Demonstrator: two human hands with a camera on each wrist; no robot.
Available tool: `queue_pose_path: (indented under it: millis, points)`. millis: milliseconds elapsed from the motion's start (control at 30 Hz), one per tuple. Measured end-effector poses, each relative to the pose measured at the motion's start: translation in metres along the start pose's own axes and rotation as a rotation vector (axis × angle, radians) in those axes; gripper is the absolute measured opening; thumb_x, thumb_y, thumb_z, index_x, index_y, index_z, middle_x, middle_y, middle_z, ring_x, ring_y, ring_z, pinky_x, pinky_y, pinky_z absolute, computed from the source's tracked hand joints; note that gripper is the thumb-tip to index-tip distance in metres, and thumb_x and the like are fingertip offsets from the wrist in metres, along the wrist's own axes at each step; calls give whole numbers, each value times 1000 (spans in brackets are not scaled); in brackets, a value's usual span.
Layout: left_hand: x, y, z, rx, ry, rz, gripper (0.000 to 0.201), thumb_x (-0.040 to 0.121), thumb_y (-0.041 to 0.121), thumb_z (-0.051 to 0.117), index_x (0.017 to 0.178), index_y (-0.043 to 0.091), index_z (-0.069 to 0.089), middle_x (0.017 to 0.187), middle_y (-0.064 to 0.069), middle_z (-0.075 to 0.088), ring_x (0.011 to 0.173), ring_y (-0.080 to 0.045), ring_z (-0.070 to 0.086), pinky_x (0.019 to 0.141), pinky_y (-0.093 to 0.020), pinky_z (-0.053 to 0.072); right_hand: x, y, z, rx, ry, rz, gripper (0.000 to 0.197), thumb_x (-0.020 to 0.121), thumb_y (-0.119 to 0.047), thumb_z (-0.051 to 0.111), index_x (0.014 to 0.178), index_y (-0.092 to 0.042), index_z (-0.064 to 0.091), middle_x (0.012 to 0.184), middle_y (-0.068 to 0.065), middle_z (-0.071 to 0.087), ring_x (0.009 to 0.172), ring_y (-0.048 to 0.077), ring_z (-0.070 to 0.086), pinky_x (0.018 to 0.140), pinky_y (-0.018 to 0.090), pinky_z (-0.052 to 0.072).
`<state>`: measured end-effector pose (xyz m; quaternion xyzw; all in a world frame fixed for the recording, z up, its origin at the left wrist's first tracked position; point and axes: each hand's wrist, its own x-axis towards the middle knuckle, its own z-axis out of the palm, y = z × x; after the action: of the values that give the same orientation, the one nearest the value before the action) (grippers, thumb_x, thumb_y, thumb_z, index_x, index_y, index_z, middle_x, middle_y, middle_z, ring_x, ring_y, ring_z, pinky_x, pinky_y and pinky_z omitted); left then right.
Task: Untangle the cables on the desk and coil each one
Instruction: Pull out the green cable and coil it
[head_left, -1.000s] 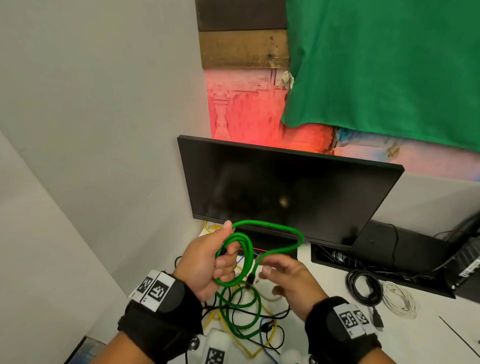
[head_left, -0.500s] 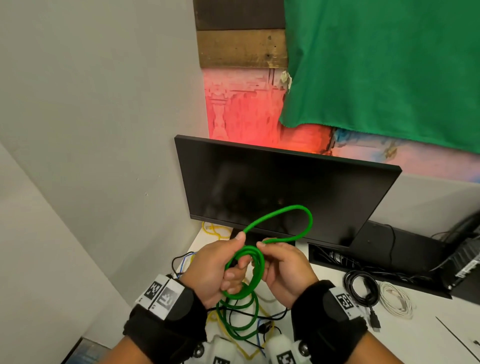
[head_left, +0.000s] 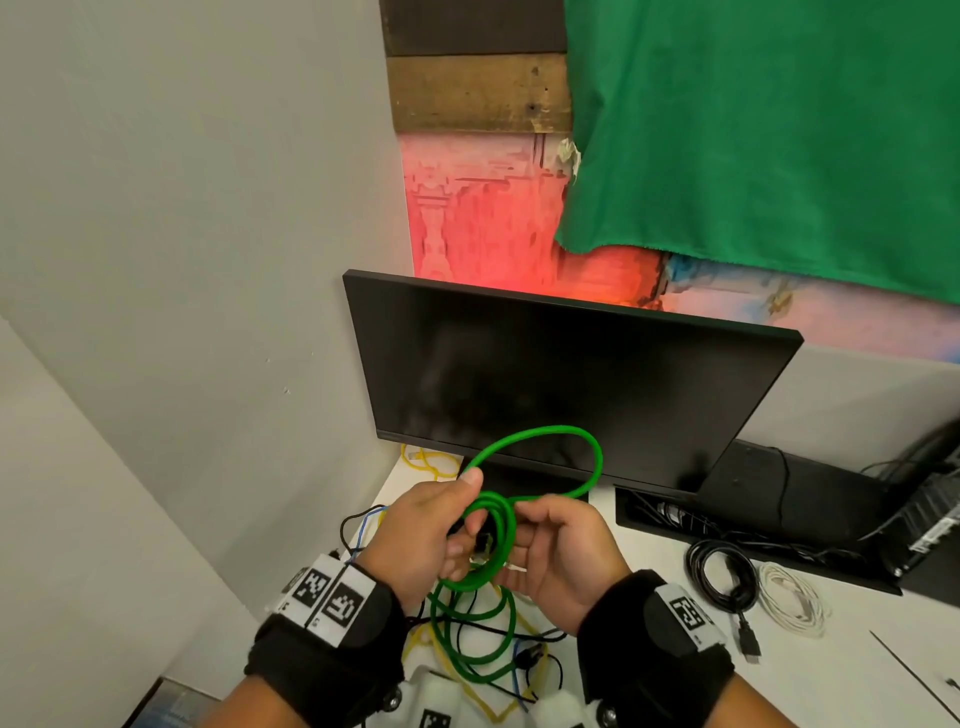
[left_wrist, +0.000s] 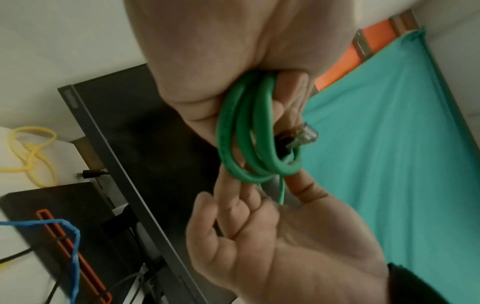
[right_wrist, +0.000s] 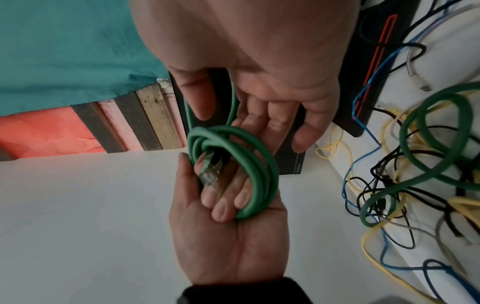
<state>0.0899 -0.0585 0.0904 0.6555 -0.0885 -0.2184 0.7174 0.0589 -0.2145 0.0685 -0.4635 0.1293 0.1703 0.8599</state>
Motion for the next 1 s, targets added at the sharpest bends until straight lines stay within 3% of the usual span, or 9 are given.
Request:
queue_pose_path:
  millis: [100,200,333,433,467,567,667,867,1000]
  points:
    - [4,-6,2,60,79,45,49,90,51,48,52,19,52,43,-1,34,36,-14,30,41,-22,28,-4,4,3,-93,-78,-41,37,71,-29,62,101,-8,68,103,20,69,91,31,62,80,41,42]
    - [10,-16,3,116,149,73,52,99,41,46,52,20,52,46,-3,39,40,-15,36,41,-23,31,-4,11,8,-393,-58,-179,23,71,-26,75,91,-18,66,82,-1,71,76,14,67,69,31,50]
    - [16,-26,-1,180,213,67,49,99,41,47,57,16,52,48,-3,40,43,-15,36,43,-24,30,-1,14,10,-842,107,-316,20,88,-22,69,108,-21,68,81,-3,72,72,14,69,69,42,60]
    - [19,-27,-6,167,254,53,49,99,43,46,58,16,50,49,-3,39,43,-15,34,44,-26,29,0,15,9,-698,140,-196,57,92,-6,64,144,-17,41,91,3,73,68,22,72,50,29,55]
    - [20,-26,-8,152,265,55,50,100,43,45,59,15,49,49,-3,38,43,-14,34,43,-25,29,0,15,9,-650,134,-175,59,91,-6,67,144,-14,40,93,7,73,66,22,71,49,26,53]
    - [22,-22,-9,131,261,60,49,100,42,44,61,13,50,48,-1,39,42,-12,35,41,-23,31,1,18,11,-666,175,-169,41,85,-20,77,117,-8,54,77,5,71,61,18,69,50,26,51]
    - [22,-20,-6,122,229,60,49,100,43,44,61,14,51,48,0,41,42,-10,38,42,-22,35,1,21,14,-716,223,-201,32,83,-22,79,93,-7,53,67,4,68,60,20,68,49,28,50]
    - [29,-35,-10,239,266,142,50,100,47,44,55,23,50,49,1,40,46,-15,37,48,-30,33,-4,15,17,-1084,302,-287,13,78,-20,62,73,-8,60,67,11,70,68,28,71,65,42,59]
    - [39,-37,-35,319,440,169,54,98,52,45,51,26,51,46,7,39,45,-15,36,51,-31,31,-21,13,4,-1251,127,-271,15,73,-34,60,74,-20,64,71,2,68,68,19,68,65,34,58]
